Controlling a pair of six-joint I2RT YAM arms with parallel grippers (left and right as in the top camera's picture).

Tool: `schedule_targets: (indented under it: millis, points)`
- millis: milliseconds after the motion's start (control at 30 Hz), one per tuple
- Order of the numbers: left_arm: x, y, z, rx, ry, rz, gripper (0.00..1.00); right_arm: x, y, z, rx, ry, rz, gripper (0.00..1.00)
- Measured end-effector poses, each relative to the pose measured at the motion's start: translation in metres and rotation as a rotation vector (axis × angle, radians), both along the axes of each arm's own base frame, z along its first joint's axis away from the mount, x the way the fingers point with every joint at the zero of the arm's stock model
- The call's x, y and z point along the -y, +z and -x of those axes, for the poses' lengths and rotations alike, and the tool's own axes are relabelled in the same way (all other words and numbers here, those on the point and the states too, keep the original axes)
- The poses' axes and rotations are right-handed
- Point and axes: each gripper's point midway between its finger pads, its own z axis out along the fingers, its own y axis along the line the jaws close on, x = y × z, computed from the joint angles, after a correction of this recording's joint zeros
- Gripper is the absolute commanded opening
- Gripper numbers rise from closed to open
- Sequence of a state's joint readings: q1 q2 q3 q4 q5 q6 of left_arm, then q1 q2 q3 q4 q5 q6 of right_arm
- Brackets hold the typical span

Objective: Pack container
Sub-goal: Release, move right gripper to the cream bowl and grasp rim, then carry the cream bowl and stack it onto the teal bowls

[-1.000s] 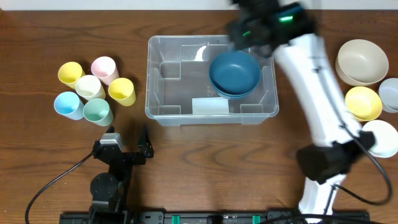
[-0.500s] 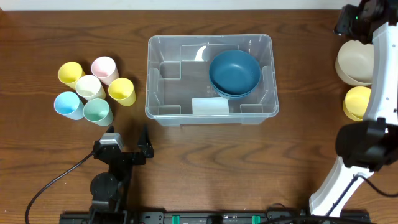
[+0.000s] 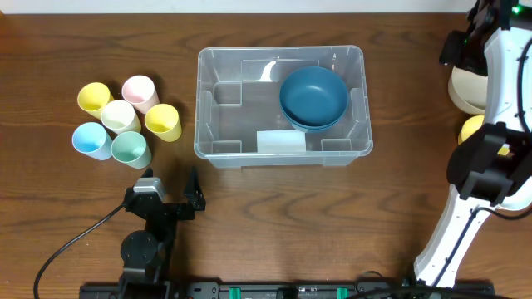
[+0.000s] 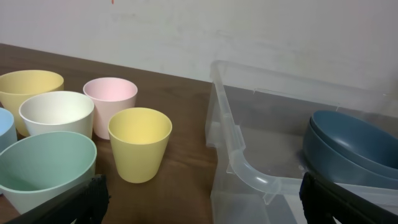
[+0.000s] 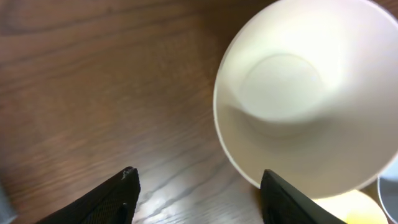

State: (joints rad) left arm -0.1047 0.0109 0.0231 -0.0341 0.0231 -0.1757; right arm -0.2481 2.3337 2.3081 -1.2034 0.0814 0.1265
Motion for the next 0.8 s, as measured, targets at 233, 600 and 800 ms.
schedule_targets:
  millis: [233, 600, 800]
  points:
    - [0.0, 0.0, 0.0, 0.0, 0.0, 0.0, 0.98, 0.01, -0.037, -0.004, -0.051, 0.026, 0.002, 0.63]
    - [0.0, 0.0, 0.0, 0.0, 0.0, 0.0, 0.98, 0.024, -0.084, 0.0, -0.125, 0.028, -0.019, 0.26]
    - [0.0, 0.0, 0.0, 0.0, 0.0, 0.0, 0.98, 0.024, -0.091, -0.002, -0.122, 0.031, -0.034, 0.01]
